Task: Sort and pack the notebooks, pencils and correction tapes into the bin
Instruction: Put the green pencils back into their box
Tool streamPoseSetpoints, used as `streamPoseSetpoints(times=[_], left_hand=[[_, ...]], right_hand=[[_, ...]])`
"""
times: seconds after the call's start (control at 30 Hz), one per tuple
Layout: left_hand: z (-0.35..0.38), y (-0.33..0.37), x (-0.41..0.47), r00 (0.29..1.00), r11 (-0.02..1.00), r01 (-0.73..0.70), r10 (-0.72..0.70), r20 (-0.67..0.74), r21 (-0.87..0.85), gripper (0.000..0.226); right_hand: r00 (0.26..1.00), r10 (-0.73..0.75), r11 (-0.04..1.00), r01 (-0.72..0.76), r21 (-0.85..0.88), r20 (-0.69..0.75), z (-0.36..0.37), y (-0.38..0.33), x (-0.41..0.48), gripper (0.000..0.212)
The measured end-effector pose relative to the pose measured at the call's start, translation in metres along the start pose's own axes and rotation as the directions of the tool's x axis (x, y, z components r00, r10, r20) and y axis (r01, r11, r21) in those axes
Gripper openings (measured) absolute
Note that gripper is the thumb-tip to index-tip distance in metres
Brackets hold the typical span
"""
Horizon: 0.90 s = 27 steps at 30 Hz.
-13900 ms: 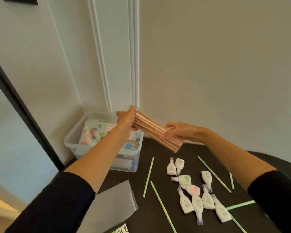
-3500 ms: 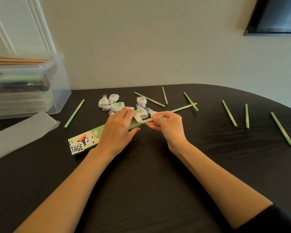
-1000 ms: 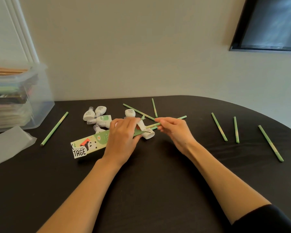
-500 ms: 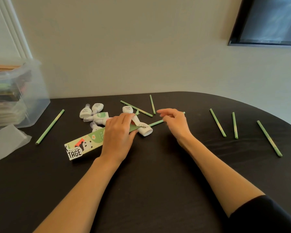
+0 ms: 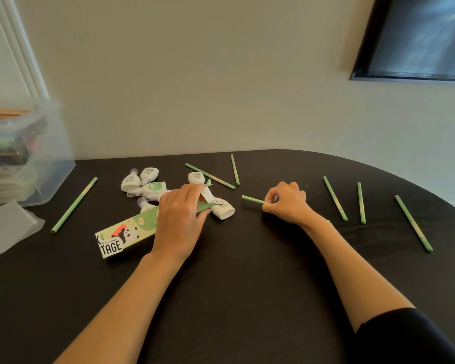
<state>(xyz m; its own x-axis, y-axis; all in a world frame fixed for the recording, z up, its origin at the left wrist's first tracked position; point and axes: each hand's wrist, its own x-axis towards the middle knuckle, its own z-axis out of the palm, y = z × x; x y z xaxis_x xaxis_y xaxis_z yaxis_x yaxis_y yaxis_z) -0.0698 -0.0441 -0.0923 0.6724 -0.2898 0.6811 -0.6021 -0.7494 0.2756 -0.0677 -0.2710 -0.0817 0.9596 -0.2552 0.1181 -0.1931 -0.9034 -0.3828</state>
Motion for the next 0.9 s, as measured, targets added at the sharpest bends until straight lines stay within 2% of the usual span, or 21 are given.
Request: streamPoseSetpoints(times=[0.1,0.23,0.3,0.47,0.6,0.8,0.9], left_hand=[[-0.001,0.001,-0.001,1.000,1.000,-0.024,0.024,-0.007,0.004,0.047],[-0.003,0.001,-0.001,0.999,0.999,-0.051,0.050,-0.016,-0.012,0.047],[-0.002,0.002,-0.002,0.997,0.997,-0.074,0.073,-0.010,-0.030,0.049],[-0.004,0.003,-0.002,0.995,0.994,-0.095,0.094,-0.014,-0.061,0.052],[-0.007,0.003,-0.004,0.994,0.993,-0.094,0.090,-0.057,-0.070,0.053],[-0.011,-0.001,-0.004,0.995,0.996,-0.051,0.045,-0.087,-0.067,0.050],[-0.015,-0.004,-0.006,0.995,0.996,-0.069,0.065,-0.076,-0.059,0.050]], right_hand=[[0.996,-0.089,0.995,0.090,0.039,-0.024,-0.003,-0.003,-0.006,0.012],[0.979,-0.189,0.916,0.202,0.348,-0.071,-0.010,-0.018,-0.015,0.017],[0.971,-0.225,0.883,0.241,0.403,-0.088,-0.011,-0.025,-0.018,0.018],[0.934,-0.339,0.864,0.357,0.355,-0.115,-0.008,-0.036,-0.025,0.025],[0.919,-0.376,0.874,0.395,0.283,-0.122,-0.007,-0.041,-0.027,0.030],[0.924,-0.340,0.882,0.378,0.280,-0.177,-0.007,-0.044,-0.032,0.031],[0.913,-0.369,0.893,0.400,0.205,-0.176,-0.001,-0.052,-0.038,0.031]])
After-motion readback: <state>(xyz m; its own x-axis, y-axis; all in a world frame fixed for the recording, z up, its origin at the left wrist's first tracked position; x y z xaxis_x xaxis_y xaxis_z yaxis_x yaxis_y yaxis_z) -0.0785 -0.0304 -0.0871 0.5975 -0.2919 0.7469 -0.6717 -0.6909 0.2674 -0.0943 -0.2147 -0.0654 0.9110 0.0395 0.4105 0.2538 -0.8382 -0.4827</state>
